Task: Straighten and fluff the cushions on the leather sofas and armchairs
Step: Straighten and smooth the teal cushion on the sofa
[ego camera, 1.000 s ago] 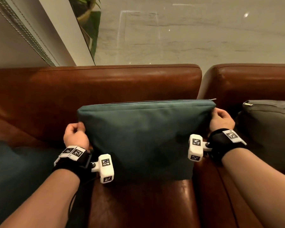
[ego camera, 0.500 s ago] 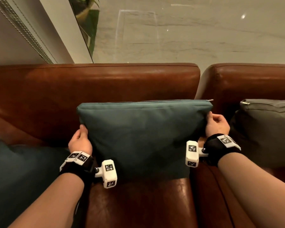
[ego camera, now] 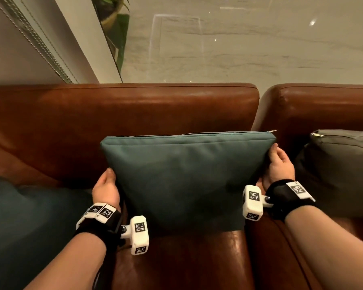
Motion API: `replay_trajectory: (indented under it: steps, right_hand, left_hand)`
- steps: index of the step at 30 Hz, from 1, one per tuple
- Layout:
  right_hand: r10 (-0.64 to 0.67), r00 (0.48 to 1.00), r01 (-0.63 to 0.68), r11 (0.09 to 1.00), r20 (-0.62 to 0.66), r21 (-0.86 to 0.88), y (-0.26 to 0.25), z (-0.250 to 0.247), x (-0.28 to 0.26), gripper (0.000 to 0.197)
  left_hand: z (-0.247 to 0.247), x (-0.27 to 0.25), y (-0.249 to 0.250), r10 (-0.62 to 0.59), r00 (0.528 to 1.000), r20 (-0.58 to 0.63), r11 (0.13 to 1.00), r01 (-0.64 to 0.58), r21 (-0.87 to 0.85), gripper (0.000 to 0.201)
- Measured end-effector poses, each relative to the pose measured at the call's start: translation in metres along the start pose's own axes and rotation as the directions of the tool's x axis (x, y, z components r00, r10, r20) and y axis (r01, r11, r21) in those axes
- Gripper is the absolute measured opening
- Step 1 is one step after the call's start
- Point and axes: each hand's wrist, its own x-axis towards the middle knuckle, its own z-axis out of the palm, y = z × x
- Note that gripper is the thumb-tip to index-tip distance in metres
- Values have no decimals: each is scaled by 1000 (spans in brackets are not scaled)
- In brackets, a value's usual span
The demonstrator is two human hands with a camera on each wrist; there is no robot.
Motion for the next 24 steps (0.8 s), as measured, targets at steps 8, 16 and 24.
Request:
replay_trajectory:
  steps: [8, 16, 24]
  right_hand:
    - [84, 995, -85, 996, 53, 10, 18, -3, 3, 39]
    - [69, 996, -77, 987, -62, -138, 35, -5, -7, 27]
    - [171, 973, -154, 981, 154, -118, 56, -30, -19, 48]
  left_hand:
    - [3, -3, -1, 50, 997, -61, 998, -48, 36, 38]
    - [18, -6, -20, 60, 995, -75, 987, -48, 153, 16]
    - [7, -7, -52, -111, 992, -55, 983, 117, 139, 57]
